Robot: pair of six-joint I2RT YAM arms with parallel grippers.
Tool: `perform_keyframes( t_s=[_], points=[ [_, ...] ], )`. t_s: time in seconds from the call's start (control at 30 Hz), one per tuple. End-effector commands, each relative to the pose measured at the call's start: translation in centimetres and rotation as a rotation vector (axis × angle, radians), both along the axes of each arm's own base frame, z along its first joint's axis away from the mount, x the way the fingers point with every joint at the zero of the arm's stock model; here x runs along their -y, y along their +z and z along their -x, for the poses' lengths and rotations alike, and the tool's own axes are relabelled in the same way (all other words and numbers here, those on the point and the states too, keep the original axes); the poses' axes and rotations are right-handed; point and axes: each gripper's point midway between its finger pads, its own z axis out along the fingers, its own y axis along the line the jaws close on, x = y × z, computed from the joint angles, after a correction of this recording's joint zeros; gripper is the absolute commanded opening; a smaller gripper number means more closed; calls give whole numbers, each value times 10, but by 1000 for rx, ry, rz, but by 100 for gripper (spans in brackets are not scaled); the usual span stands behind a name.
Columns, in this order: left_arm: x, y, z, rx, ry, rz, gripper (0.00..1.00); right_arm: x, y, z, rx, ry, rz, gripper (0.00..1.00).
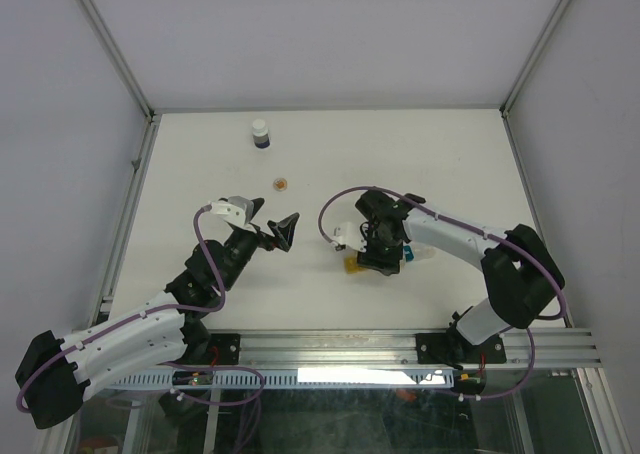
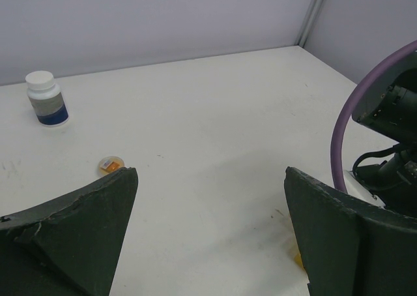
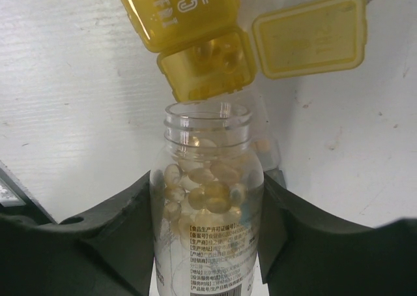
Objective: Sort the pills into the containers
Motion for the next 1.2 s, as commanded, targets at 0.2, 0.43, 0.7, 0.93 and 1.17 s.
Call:
perform_keyframes(
  t_s=[0.2, 0.43, 0.7, 0.93, 1.17],
  points=[
    [-3, 13, 0, 40, 13, 28, 99, -10, 10, -6, 38, -10, -61, 0],
    [-4, 13, 1, 43, 14, 32, 99, -18, 28, -3, 47, -33, -195, 0],
    [2, 18, 6, 30, -31, 74, 99, -29, 74, -8, 81, -83, -564, 0],
    [25, 7, 6, -98, -127, 99, 99, -49, 181, -53, 291, -158, -1022, 0],
    [9, 2, -48, -344, -79, 130, 96, -60, 233, -34, 87, -103, -1315, 0]
  ],
)
